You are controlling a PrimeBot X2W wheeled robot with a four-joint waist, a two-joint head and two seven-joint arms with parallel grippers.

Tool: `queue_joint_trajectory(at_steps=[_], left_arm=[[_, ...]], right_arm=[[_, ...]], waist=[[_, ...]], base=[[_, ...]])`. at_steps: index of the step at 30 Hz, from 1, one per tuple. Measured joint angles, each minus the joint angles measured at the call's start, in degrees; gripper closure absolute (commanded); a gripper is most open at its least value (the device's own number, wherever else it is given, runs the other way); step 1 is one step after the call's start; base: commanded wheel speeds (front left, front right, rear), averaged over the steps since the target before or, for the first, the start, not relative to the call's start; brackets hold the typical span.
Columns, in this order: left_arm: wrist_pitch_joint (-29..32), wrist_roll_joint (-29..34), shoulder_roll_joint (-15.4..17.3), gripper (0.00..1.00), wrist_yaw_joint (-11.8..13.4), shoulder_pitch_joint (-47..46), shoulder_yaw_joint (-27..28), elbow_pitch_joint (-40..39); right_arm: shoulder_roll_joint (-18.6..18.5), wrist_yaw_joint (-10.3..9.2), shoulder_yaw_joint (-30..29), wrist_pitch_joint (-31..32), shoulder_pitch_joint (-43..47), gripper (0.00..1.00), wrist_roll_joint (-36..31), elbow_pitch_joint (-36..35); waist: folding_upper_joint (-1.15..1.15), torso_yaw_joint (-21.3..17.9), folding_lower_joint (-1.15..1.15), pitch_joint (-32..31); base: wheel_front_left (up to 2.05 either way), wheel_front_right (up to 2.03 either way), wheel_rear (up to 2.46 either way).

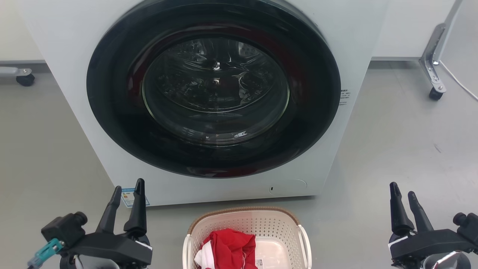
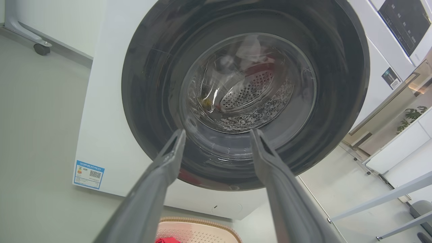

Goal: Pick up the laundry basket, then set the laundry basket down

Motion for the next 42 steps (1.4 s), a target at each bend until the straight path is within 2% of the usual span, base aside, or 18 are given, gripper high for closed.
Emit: queue_joint_trajectory(at_steps=[16, 34, 42], left_arm=[[-3.5, 11.1, 0.6, 0.00, 2.5, 0.1, -3.3, -0.8], [-5.5, 23.1, 1.6, 0.00, 5.5, 0.2, -6.8, -0.2], [-5.2, 24.0, 1.7, 0.00, 6.0, 0.3, -6.7, 0.9]], right_arm=[[-1.6, -2.47, 4.3, -3.5, 0.0, 0.00, -13.4, -0.2], [-2.7, -3.94, 8.4, -7.1, 0.0, 0.00, -26.3, 2.0], [-3.1, -4.02, 8.7, -7.5, 0.0, 0.00, -27.8, 3.2]], waist=[[0.00, 0.2, 0.00, -0.1], [0.00, 0.4, 0.00, -0.4], [0.00, 0.4, 0.00, -0.5]], base=[[0.00, 0.00, 0.00], [0.00, 0.00, 0.00], [0.00, 0.00, 0.00]])
